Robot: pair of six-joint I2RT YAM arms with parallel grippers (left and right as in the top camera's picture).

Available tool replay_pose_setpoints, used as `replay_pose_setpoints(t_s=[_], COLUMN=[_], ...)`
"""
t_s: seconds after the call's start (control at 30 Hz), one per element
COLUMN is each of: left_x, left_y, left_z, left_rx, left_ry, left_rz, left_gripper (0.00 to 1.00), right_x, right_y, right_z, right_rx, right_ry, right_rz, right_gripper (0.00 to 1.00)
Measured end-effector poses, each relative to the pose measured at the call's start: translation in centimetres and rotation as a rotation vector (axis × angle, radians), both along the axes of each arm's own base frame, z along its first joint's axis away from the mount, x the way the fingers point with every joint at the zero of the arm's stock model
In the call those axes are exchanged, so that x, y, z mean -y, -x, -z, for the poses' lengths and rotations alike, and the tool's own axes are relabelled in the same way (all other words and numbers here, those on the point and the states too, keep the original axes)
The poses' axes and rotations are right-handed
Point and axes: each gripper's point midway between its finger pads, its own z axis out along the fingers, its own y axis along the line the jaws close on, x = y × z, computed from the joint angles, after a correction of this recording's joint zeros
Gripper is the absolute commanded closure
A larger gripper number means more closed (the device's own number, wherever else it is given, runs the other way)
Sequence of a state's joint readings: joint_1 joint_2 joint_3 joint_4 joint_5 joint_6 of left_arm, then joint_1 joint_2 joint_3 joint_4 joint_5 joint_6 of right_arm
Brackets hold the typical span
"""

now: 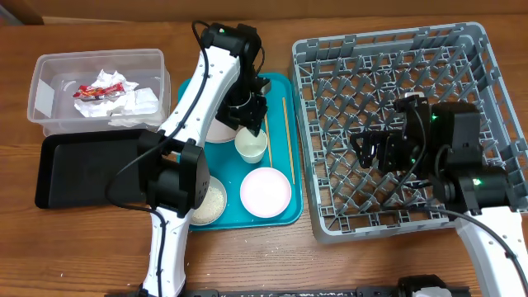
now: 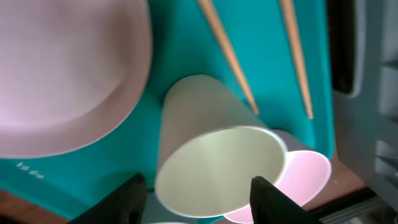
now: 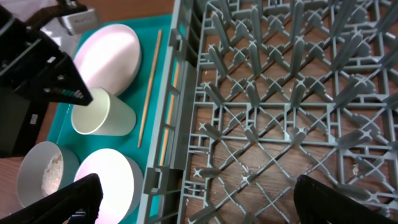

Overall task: Sort waste into correct bins and load items into the dishwasher
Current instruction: 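Grasp the white paper cup with the left gripper and lift, then hand the paper cup from the left gripper to the right gripper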

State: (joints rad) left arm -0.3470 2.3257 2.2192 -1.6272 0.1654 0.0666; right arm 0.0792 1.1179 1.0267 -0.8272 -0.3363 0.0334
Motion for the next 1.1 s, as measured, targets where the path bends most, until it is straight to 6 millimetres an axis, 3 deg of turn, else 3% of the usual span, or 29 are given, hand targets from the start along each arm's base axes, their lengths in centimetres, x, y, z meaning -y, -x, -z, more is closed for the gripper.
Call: replay_pose_setpoints(t_s=[0.17,0.23,0.33,0.53,0.73,0.9,1.0,1.1], left_x=[-0.8,-0.9,-1.1,-0.9,-0.6,-0.2,1.0,2.0], left_y=[-0.3,-0.2,-0.2,-1.0,-0.8,-1.0,-1.2,-2.5], left_z=[0.4,1.1,2.2,3.8,4.2,3.9,2.5,-0.5], left_rx=[0.012,0.007,0.002,0.035,0.038,0.02,-0.008,0.006], left_ry=[-0.051,-0.062,-0.075,-0.074,-0.05,0.021,0.171,0.384], left_rz=[-0.029,-0.034,-0.046,-0.053,-0.058,-0.083,-0.097,-0.122], left_gripper=[0.51,0.59,0.84,0.95,0.96,0.96,0.96,0.96], right_x=[0.0,0.0,0.0,-0.1,-0.6,-2.3,-3.1,-3.6], right_y=[-0.3,-0.4,-0.5,-0.6,-0.7,-1.6,-2.5,-3.4], right_z=[1.1,1.4,1.6,1.5,1.2,-0.8,-2.3,-3.8], right_rx=[-0.038,-0.048,-0.056,-0.048,-0.041,0.033,0.071,0.101], right_ry=[0.003,0.004,0.005,-0.001,-0.021,-0.123,-0.204,-0.281], right_rz=[0.0,0.0,0.001,-0.004,-0.02,-0.075,-0.063,-0.038], right_gripper=[0.0,0.0,0.0,0.0,0.0,0.03,0.04,0.04])
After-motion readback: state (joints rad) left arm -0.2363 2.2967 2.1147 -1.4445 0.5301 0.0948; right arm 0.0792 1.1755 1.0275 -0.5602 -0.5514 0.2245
